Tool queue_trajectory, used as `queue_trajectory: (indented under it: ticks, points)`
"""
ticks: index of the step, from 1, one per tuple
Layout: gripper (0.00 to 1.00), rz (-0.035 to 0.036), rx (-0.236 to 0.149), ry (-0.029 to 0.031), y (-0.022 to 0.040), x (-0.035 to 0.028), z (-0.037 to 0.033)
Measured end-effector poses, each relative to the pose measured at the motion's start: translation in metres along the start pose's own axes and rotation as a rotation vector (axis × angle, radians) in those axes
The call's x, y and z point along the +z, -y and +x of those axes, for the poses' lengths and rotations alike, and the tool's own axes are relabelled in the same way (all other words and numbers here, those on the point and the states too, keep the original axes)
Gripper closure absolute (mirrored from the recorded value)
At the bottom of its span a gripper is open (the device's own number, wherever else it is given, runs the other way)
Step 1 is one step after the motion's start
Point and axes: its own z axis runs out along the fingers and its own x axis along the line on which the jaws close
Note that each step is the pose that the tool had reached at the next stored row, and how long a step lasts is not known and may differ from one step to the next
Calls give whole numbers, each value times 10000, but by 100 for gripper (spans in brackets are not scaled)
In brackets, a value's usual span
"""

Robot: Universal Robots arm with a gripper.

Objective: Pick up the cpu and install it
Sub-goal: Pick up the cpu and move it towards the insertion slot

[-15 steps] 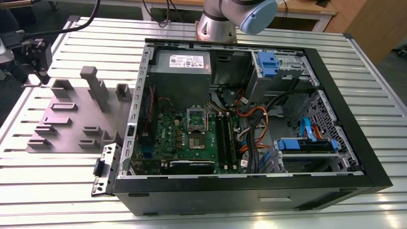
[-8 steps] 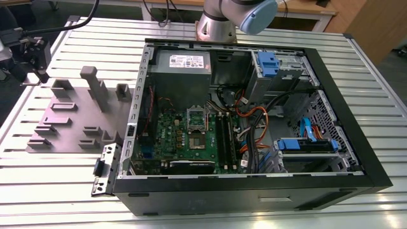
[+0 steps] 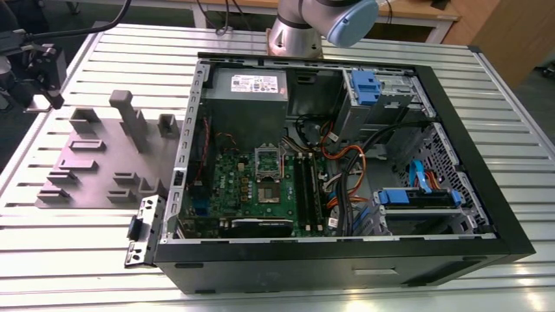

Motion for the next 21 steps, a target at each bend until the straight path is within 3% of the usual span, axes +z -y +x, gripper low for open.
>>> queue_trajectory:
  ticks: [21]
  points:
    - [53, -1, 1, 2, -4, -82, 0]
